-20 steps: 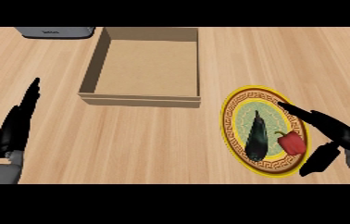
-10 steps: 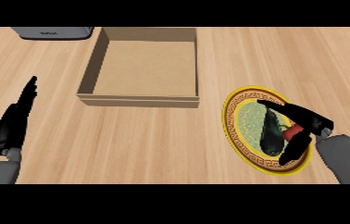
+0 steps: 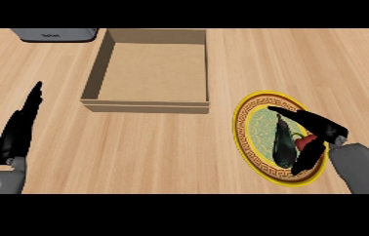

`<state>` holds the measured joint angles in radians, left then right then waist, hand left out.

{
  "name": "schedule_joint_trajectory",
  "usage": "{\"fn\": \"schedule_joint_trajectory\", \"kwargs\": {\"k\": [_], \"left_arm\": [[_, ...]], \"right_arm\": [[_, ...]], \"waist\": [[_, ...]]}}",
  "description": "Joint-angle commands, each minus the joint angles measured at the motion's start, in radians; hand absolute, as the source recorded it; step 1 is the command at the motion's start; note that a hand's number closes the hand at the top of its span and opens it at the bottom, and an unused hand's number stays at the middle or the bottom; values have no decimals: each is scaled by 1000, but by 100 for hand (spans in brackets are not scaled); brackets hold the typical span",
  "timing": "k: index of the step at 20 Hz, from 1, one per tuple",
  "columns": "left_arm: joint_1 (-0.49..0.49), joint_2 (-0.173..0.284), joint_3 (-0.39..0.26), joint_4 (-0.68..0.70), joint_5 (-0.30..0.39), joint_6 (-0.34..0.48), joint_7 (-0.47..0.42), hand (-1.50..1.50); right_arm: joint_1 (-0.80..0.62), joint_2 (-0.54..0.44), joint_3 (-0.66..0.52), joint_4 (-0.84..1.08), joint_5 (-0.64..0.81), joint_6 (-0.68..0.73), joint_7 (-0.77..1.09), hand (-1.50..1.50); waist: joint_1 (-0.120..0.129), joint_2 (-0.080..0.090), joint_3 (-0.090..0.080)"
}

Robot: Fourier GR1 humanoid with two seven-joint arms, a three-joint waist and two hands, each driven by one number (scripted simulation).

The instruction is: Pick the eggplant from the plate and place it in the cardboard box

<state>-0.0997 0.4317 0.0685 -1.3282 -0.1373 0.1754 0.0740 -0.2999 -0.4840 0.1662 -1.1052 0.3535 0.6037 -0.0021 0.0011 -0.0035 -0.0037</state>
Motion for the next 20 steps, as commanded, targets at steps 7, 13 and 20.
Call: {"fn": "schedule_joint_trajectory", "kwargs": {"k": [7, 13, 20], "left_arm": [[27, -64, -11, -91, -78, 28, 48, 0], [3, -44, 63, -8, -57, -44, -24, 0], [8, -34, 92, -37, -56, -79, 7, 0]], "right_arm": [[-45, 114, -51, -46, -8, 31, 40, -150], [25, 140, -35, -207, 11, 110, 184, -150], [57, 164, -4, -174, 85, 129, 233, -150]], "waist": [[4, 3, 4], [1, 3, 4], [0, 3, 4]]}}
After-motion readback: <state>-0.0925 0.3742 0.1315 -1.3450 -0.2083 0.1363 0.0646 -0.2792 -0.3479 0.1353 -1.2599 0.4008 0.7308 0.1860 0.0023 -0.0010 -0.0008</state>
